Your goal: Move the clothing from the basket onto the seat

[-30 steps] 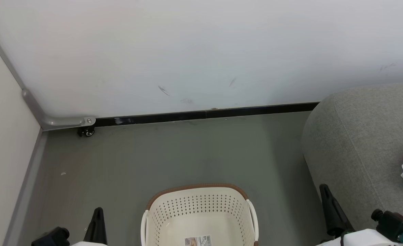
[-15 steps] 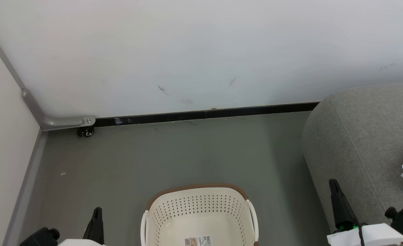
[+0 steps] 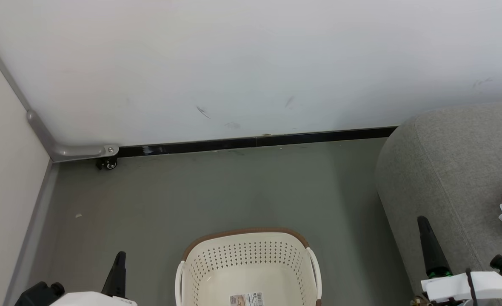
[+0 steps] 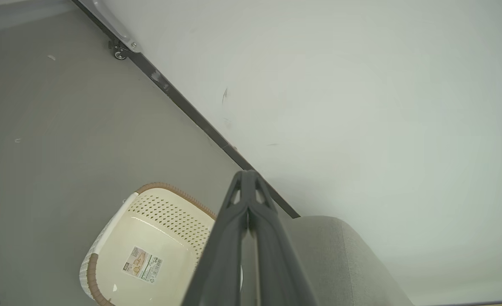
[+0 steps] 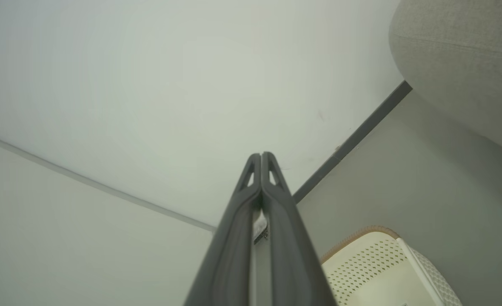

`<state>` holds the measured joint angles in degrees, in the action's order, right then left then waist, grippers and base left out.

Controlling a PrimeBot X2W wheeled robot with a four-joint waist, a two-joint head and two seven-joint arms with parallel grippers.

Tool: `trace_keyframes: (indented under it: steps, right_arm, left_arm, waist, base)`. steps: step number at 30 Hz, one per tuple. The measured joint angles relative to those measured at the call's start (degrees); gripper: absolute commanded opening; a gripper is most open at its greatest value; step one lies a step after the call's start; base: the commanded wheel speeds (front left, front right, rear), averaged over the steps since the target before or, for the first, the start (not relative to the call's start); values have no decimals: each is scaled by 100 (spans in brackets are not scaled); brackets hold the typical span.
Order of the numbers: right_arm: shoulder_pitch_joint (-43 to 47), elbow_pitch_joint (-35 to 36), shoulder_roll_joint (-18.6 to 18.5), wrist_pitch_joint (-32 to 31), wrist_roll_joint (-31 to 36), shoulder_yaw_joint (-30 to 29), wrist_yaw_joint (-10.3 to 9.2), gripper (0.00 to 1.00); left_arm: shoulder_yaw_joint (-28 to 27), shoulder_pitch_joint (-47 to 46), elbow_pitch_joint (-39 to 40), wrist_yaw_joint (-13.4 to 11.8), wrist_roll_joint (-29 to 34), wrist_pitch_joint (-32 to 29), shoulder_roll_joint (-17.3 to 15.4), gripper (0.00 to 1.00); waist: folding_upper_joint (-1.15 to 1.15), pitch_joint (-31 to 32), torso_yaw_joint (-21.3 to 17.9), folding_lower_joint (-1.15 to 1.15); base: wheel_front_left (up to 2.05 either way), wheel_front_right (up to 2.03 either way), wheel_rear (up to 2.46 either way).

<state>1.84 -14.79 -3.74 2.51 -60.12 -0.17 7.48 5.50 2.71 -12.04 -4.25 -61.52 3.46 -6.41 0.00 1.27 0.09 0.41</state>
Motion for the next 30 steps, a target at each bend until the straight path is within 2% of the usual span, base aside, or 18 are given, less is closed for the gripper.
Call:
trace_keyframes:
  steps: [4, 10, 30]
  right_arm:
    - [-49, -7, -8, -10, -334, -37, 0, 0]
    - [-119, -8, -27, -112, -867, -87, 0, 0]
    - [-339, -10, -91, -347, -2475, -210, -1, 0]
  left_arm:
    - [-73, -75, -12, 81, -319, -92, 21, 0]
    - [-182, -106, -45, 248, -779, -196, 73, 0]
    - [-538, -326, -132, 732, -2283, -534, 170, 0]
  waist:
    - [0, -27, -1, -17]
    - [0, -63, -3, -31]
    - [0, -122, -8, -37]
  base:
    - [0, 0, 0]
    - [0, 0, 0]
    - [0, 0, 0]
